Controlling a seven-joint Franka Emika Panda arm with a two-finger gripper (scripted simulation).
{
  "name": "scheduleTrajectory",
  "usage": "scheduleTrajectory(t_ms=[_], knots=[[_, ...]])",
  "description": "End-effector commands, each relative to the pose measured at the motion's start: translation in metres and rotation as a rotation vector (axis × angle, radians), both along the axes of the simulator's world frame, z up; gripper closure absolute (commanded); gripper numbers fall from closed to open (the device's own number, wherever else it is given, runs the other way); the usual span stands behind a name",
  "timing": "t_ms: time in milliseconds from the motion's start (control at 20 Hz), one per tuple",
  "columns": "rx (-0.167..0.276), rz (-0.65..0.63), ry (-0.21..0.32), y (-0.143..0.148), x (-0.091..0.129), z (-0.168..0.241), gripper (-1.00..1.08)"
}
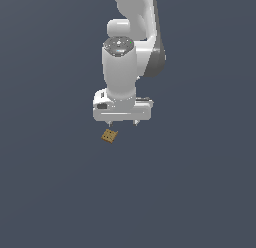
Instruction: Pick up the object and move it to a goal position.
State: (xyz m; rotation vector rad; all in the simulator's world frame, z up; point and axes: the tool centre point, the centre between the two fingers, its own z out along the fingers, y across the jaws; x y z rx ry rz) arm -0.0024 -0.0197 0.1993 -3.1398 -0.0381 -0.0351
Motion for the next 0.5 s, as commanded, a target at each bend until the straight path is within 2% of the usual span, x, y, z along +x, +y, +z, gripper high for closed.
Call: scheduleTrajectory(t_ms=[0, 450], knots=[[0.0, 0.0, 0.001, 0.0, 0.0, 0.0, -0.92], [0.008, -0.095, 0.006, -0.017, -0.01, -0.034, -0.92]])
